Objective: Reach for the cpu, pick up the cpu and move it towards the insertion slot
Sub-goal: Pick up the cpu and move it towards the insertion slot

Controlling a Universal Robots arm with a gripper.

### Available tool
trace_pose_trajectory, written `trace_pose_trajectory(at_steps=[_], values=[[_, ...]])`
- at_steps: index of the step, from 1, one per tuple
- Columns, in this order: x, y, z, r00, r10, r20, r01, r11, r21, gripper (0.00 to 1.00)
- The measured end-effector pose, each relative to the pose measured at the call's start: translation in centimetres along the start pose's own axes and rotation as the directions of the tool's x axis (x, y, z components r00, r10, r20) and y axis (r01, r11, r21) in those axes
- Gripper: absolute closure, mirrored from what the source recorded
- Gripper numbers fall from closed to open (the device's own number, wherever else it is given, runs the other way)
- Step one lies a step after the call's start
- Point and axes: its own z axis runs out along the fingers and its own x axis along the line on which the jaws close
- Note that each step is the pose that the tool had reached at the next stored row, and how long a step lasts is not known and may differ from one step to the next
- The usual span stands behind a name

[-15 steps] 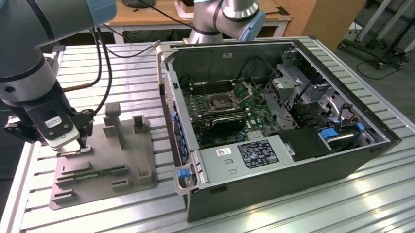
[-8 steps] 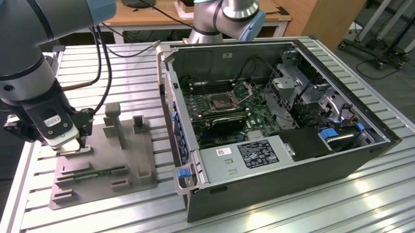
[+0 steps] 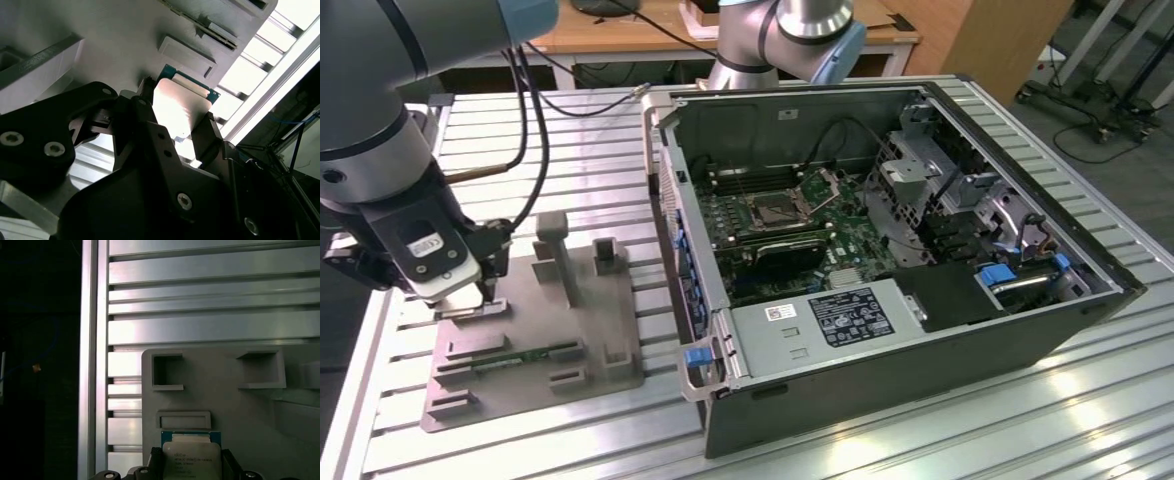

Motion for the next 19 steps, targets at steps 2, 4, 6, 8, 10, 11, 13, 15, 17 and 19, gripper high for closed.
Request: trace_pose_trajectory(at_steps=[2, 4, 6, 8, 10, 11, 13, 15, 17, 19], values=[[0.0, 0.01, -0.09, 1.0, 0.0, -0.0001, 0.0, 1.0, 0.0001, 0.46], [0.0, 0.01, -0.19, 1.0, 0.0, -0.0001, 0.0, 1.0, 0.0001, 0.46], [0.0, 0.02, -0.28, 1.0, 0.0, -0.0001, 0.0, 1.0, 0.0, 0.46], [0.0, 0.03, -0.35, 1.0, 0.0, 0.0, 0.0, 1.0, 0.0, 0.46], [0.0, 0.03, -0.37, 1.0, 0.0, 0.0001, 0.0, 1.0, -0.0001, 0.46], [0.0, 0.03, -0.38, 1.0, 0.0, 0.0001, 0.0, 1.0, -0.0001, 0.46], [0.0, 0.03, -0.39, 1.0, 0.0, -0.0001, 0.0, 1.0, 0.0001, 0.46], [0.0, 0.03, -0.39, 1.0, 0.0, -0.0001, 0.0, 1.0, 0.0, 0.46], [0.0, 0.03, -0.4, 1.0, 0.0, -0.0001, 0.0, 1.0, 0.0, 0.46], [0.01, 0.03, -0.51, 1.0, 0.0, -0.0006, 0.0, 1.0, 0.0005, 0.46]])
